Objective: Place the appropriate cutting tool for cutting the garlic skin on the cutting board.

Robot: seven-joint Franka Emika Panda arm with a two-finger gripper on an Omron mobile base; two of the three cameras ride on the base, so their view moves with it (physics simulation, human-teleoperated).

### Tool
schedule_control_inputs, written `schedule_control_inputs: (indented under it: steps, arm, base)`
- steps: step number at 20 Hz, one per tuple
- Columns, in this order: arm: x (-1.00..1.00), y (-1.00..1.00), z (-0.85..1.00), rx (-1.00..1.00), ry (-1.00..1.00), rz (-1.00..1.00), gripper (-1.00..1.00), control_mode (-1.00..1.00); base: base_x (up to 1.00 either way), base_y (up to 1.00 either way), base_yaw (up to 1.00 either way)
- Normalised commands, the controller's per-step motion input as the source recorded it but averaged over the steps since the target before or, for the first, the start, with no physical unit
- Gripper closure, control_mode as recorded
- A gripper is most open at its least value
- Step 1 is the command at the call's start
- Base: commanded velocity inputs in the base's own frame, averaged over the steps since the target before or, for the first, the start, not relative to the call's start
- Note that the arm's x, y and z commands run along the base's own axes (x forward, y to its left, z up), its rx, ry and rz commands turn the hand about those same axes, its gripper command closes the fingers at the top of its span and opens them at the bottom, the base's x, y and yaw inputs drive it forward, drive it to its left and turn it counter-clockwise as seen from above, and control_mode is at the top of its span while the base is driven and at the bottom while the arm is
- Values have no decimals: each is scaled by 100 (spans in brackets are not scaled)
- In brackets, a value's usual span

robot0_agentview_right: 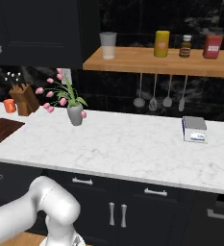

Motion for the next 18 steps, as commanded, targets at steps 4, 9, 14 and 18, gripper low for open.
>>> schedule_control_inputs:
  steps: [4,9,14,18]
  arm:
    - [-69,17,-51,0,1,0,-100,-100]
    - [-55,11,-39,0,0,0,-100,-100]
    - [-43,11,-33,0,0,0,-100,-100]
    - [0,0,-1,0,0,0,-100,-100]
  base:
    - [0,0,0]
    - [0,0,0]
    - [0,0,0]
    - [0,0,0]
